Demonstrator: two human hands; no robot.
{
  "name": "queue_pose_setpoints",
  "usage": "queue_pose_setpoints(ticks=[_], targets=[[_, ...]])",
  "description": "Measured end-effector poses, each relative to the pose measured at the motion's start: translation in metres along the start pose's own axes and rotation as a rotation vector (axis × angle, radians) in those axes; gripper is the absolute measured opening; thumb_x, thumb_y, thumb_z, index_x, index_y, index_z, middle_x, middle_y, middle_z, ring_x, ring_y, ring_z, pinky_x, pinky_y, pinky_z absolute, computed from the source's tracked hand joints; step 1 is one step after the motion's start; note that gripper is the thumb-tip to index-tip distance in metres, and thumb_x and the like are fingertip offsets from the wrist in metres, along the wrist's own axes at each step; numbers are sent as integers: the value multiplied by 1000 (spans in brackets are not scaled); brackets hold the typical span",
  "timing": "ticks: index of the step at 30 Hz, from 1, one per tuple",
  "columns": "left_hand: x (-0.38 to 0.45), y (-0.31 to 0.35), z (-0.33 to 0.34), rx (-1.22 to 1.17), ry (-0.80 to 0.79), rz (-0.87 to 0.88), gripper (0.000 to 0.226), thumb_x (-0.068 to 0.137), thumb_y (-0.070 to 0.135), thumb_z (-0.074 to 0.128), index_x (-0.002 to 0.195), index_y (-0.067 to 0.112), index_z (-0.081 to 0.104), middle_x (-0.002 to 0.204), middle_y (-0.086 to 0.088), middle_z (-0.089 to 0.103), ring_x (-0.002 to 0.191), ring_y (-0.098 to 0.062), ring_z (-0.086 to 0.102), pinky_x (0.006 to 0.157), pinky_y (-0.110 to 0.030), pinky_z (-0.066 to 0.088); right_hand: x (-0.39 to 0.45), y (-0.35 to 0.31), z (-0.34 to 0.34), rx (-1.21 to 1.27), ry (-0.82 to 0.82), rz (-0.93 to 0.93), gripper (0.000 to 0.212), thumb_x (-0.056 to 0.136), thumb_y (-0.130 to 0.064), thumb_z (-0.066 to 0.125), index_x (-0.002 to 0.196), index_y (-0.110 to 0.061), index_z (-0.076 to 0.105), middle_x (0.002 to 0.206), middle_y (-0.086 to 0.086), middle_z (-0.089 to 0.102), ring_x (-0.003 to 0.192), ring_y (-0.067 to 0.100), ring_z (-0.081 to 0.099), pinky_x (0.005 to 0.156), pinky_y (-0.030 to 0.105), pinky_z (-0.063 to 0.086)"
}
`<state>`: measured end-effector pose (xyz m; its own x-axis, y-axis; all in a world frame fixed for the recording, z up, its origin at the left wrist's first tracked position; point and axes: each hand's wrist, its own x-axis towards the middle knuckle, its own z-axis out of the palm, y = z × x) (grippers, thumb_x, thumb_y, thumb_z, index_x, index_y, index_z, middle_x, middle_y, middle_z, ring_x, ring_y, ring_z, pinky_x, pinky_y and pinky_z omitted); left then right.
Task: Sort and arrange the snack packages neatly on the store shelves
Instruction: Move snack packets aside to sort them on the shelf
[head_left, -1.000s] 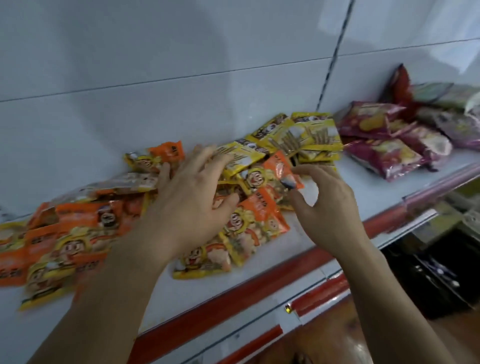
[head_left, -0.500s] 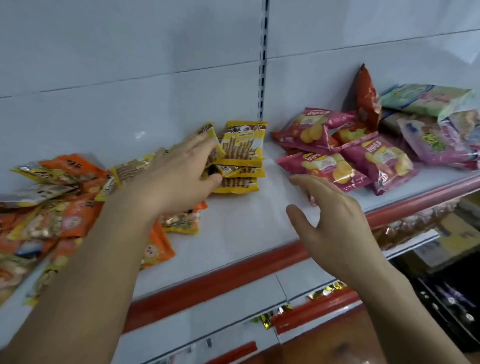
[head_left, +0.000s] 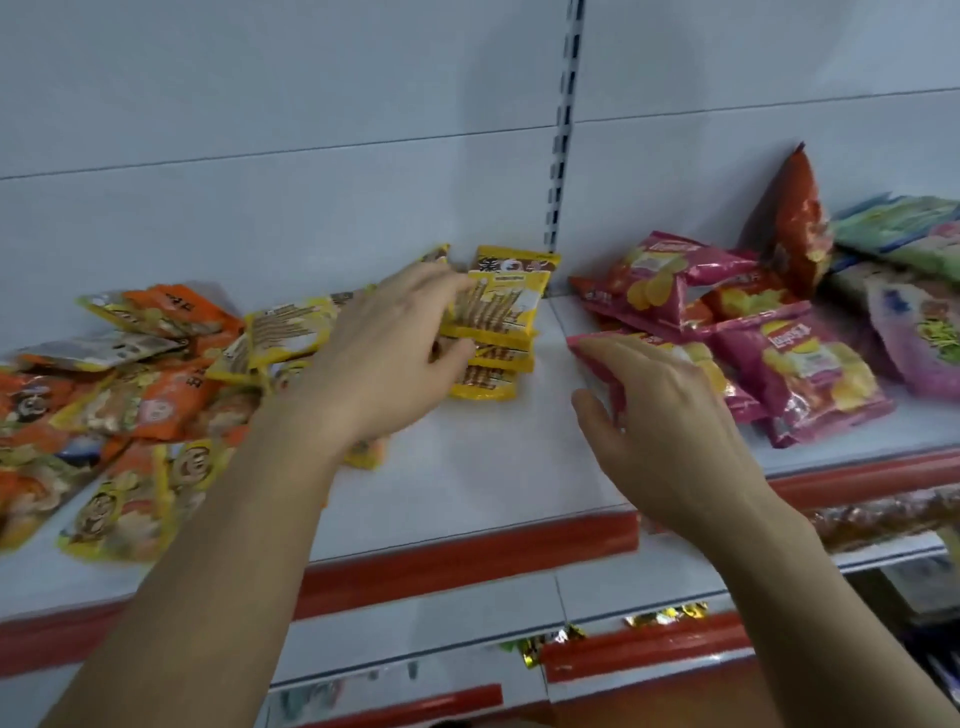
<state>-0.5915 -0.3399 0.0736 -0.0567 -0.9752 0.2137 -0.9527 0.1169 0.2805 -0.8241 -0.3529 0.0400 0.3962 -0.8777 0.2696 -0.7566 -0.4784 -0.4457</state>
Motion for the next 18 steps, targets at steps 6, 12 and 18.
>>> queue_pose_setpoints(ticks=[6, 12, 18], targets=[[57, 66, 34, 99, -106, 127, 70, 101, 45, 44, 160, 19, 16, 169, 0, 8, 156, -17, 5, 124, -52, 15, -17, 44, -45, -239, 90, 173, 43, 99, -31, 52, 138, -14, 58, 145, 2, 57, 145, 23, 40, 120, 44, 32], [110, 133, 45, 148, -194, 233, 75, 102, 51, 40, 161, 21, 4, 170, 1, -8, 156, -13, -9, 126, -52, 4, -31, 112, -97, -220, 163, 357, 49, 101, -32, 52, 147, -17, 49, 151, -3, 51, 145, 16, 38, 119, 36, 28], [151, 210, 71, 135, -187, 224, 74, 101, 53, 40, 161, 23, 8, 170, 2, -5, 156, -13, -5, 126, -50, 4, -23, 200, -135, -111, 258, 371, 42, 99, -31, 57, 141, -26, 57, 141, -7, 59, 133, 16, 50, 105, 30, 38]])
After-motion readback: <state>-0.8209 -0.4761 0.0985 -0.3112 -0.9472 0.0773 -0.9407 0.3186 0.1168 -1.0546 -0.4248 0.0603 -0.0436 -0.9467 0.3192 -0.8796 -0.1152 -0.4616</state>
